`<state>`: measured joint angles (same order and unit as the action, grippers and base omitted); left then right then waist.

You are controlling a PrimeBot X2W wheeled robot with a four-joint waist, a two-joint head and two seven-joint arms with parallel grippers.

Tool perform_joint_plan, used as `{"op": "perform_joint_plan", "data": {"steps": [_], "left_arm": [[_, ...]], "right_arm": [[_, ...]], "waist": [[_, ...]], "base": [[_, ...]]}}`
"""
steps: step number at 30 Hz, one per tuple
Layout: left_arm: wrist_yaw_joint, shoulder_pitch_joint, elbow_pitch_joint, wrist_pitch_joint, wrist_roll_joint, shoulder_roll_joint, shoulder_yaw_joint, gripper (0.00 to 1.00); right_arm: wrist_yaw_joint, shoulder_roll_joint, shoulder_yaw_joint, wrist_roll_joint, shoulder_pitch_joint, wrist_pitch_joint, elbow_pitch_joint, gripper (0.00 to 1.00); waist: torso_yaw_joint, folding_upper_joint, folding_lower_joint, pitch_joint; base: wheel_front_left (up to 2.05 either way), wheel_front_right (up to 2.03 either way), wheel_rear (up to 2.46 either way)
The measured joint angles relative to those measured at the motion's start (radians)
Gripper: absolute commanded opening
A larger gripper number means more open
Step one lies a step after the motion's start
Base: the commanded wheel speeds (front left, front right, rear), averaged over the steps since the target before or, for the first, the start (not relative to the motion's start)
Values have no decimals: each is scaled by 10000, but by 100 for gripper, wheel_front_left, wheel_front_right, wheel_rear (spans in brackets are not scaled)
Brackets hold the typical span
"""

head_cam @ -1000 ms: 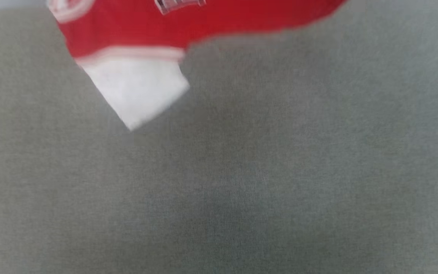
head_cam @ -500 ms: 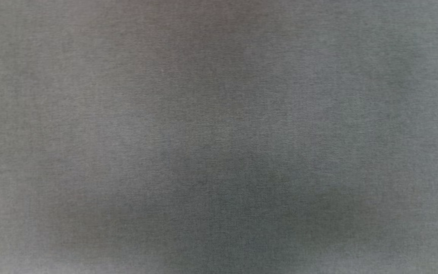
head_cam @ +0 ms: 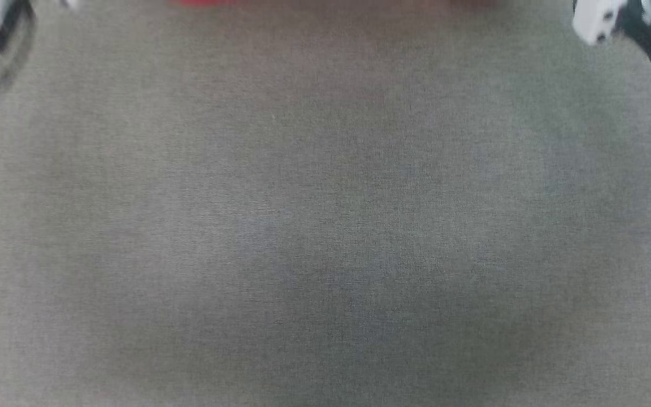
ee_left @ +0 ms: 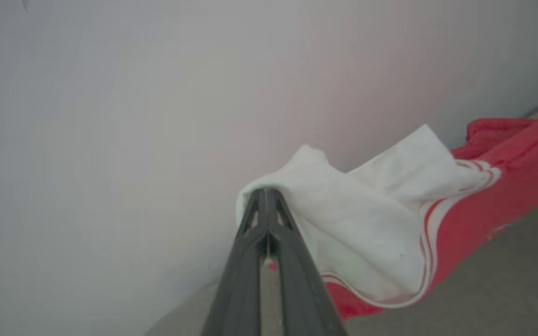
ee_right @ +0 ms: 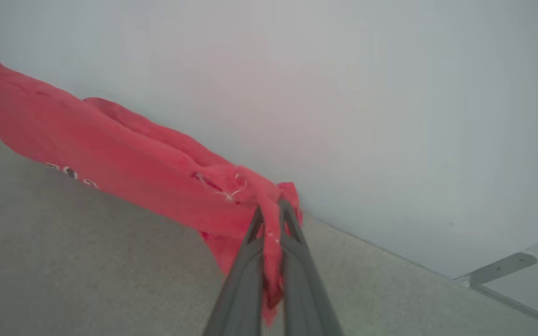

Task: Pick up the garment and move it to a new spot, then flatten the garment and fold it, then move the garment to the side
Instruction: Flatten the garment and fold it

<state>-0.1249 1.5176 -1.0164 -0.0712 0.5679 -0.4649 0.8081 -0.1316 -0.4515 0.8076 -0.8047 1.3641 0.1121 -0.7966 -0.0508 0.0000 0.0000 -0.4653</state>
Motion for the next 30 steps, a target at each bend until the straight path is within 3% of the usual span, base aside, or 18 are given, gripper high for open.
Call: {"op": "perform_joint_plan", "data": {"steps": [5, 12, 15, 23, 30], "left_arm": [[-35, -1588, 882, 1685, 1062, -150, 345, 0], [150, -3806, 3315, 3476, 2127, -1244, 548, 0], [663, -4859, 4784, 4103, 2380, -1825, 642, 0], [2638, -7848, 8937, 5214, 3168, -3718, 683, 0], [4125, -9934, 11572, 5463, 3689, -4738, 884, 0]], "right_arm": [[0, -629, 130, -1202, -1296, 757, 1147, 0], [2, -1569, 40, -2345, -3122, 1647, 2656, 0], [2, -1896, -92, -2876, -4058, 1931, 3302, 0], [2, -2700, -468, -3425, -6436, 2485, 4801, 0], [2, -3154, -1053, -3693, -8315, 3030, 5837, 0]], "waist": [[-103, 0, 0, 455], [-109, 0, 0, 1008], [-101, 0, 0, 1247], [27, 0, 0, 1842], [192, 0, 0, 2167]], "base": [[0, 0, 0], [0, 0, 0], [0, 0, 0], [0, 0, 0], [0, 0, 0]]}}
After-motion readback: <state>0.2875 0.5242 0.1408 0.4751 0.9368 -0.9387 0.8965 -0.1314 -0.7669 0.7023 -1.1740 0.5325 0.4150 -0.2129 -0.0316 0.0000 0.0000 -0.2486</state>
